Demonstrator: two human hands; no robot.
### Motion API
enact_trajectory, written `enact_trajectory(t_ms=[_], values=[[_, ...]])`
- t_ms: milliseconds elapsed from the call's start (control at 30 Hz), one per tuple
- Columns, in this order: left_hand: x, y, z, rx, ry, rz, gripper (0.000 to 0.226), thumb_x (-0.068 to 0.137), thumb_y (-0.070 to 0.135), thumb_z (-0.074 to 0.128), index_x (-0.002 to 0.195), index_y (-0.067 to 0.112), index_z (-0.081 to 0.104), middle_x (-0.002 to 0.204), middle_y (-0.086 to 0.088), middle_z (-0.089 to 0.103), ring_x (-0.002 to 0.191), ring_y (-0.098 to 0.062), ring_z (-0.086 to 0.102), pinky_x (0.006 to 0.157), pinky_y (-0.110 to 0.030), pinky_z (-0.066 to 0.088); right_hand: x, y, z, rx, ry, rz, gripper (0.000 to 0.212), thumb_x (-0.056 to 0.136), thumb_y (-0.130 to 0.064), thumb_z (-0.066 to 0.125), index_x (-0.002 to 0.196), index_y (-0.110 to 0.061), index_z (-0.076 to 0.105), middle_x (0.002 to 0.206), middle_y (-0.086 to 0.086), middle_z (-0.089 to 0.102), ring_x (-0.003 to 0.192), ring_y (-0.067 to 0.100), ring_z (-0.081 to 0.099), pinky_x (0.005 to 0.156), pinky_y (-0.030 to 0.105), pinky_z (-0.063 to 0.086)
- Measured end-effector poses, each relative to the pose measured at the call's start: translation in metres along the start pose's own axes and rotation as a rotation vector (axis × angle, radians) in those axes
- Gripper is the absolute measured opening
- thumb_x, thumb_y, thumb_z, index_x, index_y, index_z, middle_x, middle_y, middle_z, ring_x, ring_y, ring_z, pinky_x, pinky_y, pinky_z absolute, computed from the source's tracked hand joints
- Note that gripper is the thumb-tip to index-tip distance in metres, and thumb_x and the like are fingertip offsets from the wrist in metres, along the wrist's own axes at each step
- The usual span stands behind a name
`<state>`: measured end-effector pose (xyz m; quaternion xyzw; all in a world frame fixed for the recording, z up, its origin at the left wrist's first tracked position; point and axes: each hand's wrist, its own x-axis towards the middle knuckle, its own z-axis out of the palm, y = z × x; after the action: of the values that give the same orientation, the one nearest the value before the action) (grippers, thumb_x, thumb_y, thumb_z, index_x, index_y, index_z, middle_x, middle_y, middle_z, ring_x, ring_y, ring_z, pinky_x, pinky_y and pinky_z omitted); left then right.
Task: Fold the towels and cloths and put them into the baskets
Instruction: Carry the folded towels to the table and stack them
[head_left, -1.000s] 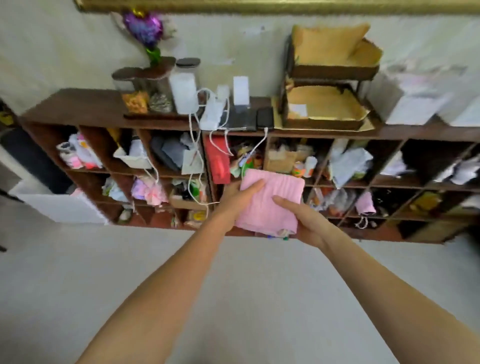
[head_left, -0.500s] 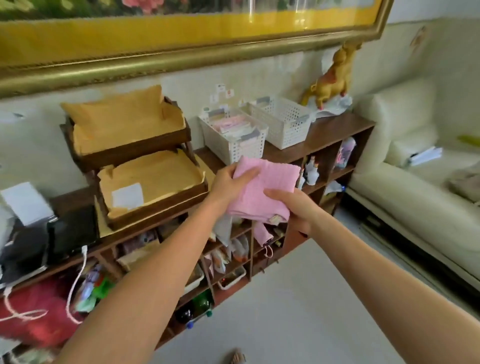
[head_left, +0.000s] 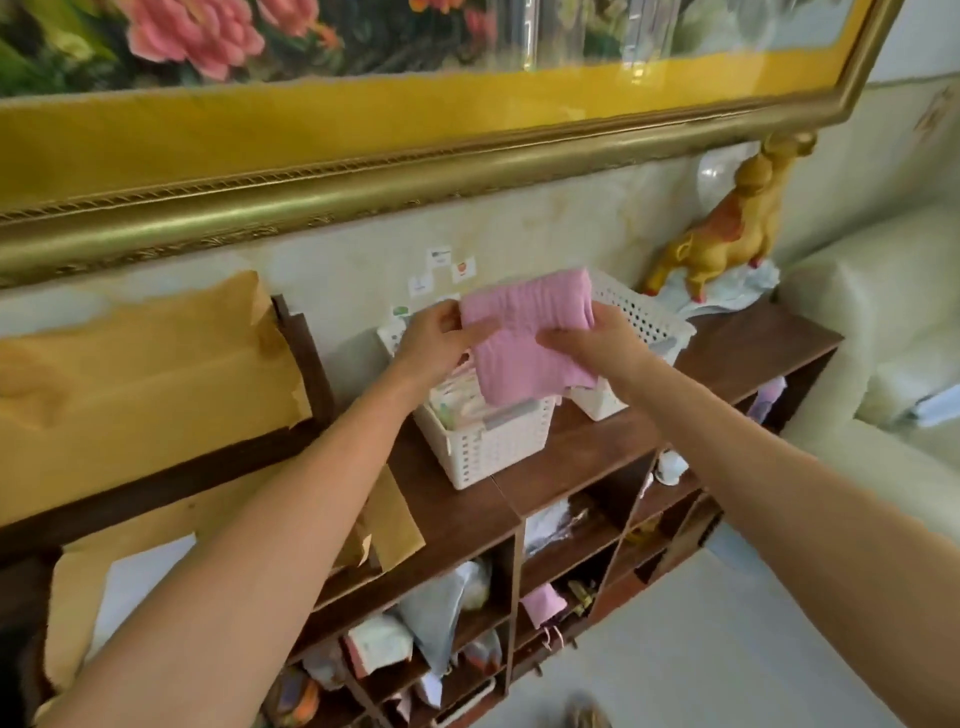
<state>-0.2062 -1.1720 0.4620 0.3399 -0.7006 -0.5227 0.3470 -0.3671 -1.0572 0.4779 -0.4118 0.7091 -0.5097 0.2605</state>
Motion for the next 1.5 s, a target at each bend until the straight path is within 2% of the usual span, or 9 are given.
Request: enact_trajectory(t_ms=[133, 267, 500, 633, 833, 1033, 1167, 1333, 1500], values=[[0.057, -0.025, -0.009, 0.388, 0.169, -0.005, 0.033, 0.086, 0.022, 0.071, 0.116, 0.01, 0.062, 0.11, -0.003, 0.066, 0.091, -0.013, 0.061, 0.074, -0.013, 0.046, 0.097, -0.001, 0.009, -0.236, -0.016, -0.237, 0.006, 0.083, -0.017, 0.063, 0.087, -0.014, 0.061, 0.073, -0.001, 0.063, 0.069, 0.015, 0.059, 0.054, 0.022, 0.048], [0.089, -0.052, -0.017, 0.848, -0.102, -0.13, 0.059, 0.09, 0.035, 0.064, 0.143, 0.023, 0.041, 0.142, 0.0, 0.048, 0.128, -0.021, 0.049, 0.093, -0.022, 0.037, 0.18, -0.01, 0.027, -0.49, -0.144, -0.414, 0.017, 0.081, -0.026, 0.062, 0.094, -0.016, 0.063, 0.083, 0.004, 0.067, 0.078, 0.025, 0.063, 0.065, 0.034, 0.051], [0.102, -0.069, -0.003, 1.001, -0.302, -0.317, 0.072, 0.087, 0.048, 0.064, 0.145, 0.014, 0.036, 0.148, -0.005, 0.042, 0.133, -0.022, 0.042, 0.106, -0.03, 0.036, 0.247, -0.011, 0.065, -0.584, -0.312, -0.669, 0.02, 0.084, -0.025, 0.063, 0.099, -0.013, 0.059, 0.086, 0.006, 0.068, 0.075, 0.027, 0.062, 0.063, 0.028, 0.045], [0.09, -0.075, 0.015, 1.09, -0.27, -0.173, 0.049, 0.091, 0.033, 0.059, 0.136, 0.017, 0.047, 0.127, -0.003, 0.058, 0.111, -0.024, 0.056, 0.088, -0.029, 0.045, 0.255, -0.003, 0.086, -0.606, -0.422, -0.775, 0.02, 0.083, -0.021, 0.065, 0.097, -0.008, 0.061, 0.088, 0.01, 0.07, 0.076, 0.029, 0.064, 0.062, 0.026, 0.04], [0.077, -0.073, 0.017, 1.164, -0.191, 0.004, 0.055, 0.094, 0.026, 0.056, 0.145, 0.023, 0.037, 0.147, 0.002, 0.044, 0.13, -0.019, 0.045, 0.101, -0.028, 0.038, 0.246, 0.006, 0.112, -0.876, -0.625, -0.919, 0.026, 0.082, -0.01, 0.062, 0.104, -0.01, 0.05, 0.092, 0.009, 0.063, 0.08, 0.026, 0.06, 0.063, 0.032, 0.046], [0.066, -0.077, 0.021, 1.239, -0.153, -0.042, 0.052, 0.097, 0.028, 0.049, 0.146, 0.029, 0.033, 0.14, -0.001, 0.052, 0.12, -0.024, 0.055, 0.094, -0.039, 0.05, 0.231, 0.043, 0.134, -1.185, -0.449, -1.424, 0.046, 0.042, 0.0, 0.078, 0.085, -0.01, 0.065, 0.078, 0.003, 0.062, 0.063, 0.016, 0.061, 0.046, 0.024, 0.044], [0.06, -0.083, 0.017, 1.248, -0.13, -0.056, 0.048, 0.098, 0.027, 0.045, 0.145, 0.029, 0.036, 0.139, 0.001, 0.052, 0.119, -0.024, 0.054, 0.087, -0.037, 0.048, 0.222, 0.047, 0.141, -1.056, -0.765, -1.056, 0.046, 0.073, -0.006, 0.073, 0.113, -0.007, 0.048, 0.108, 0.006, 0.057, 0.1, 0.021, 0.056, 0.07, 0.027, 0.044], [0.056, -0.079, 0.004, 1.111, -0.119, -0.099, 0.036, 0.096, 0.03, 0.048, 0.131, 0.035, 0.053, 0.124, 0.006, 0.063, 0.109, -0.019, 0.06, 0.084, -0.039, 0.052, 0.224, 0.049, 0.139, -0.898, -0.987, -0.582, 0.05, 0.079, -0.005, 0.068, 0.119, -0.004, 0.037, 0.096, 0.008, 0.054, 0.087, 0.021, 0.053, 0.072, 0.032, 0.048], [0.065, -0.07, -0.012, 0.99, 0.239, -0.109, 0.029, 0.101, 0.032, 0.044, 0.125, 0.023, 0.057, 0.119, 0.005, 0.06, 0.108, -0.015, 0.056, 0.083, -0.028, 0.046, 0.231, 0.044, 0.129, -0.927, -1.153, -0.38, 0.061, 0.088, -0.02, 0.057, 0.142, -0.011, 0.032, 0.125, 0.011, 0.056, 0.091, 0.014, 0.056, 0.086, 0.029, 0.048]])
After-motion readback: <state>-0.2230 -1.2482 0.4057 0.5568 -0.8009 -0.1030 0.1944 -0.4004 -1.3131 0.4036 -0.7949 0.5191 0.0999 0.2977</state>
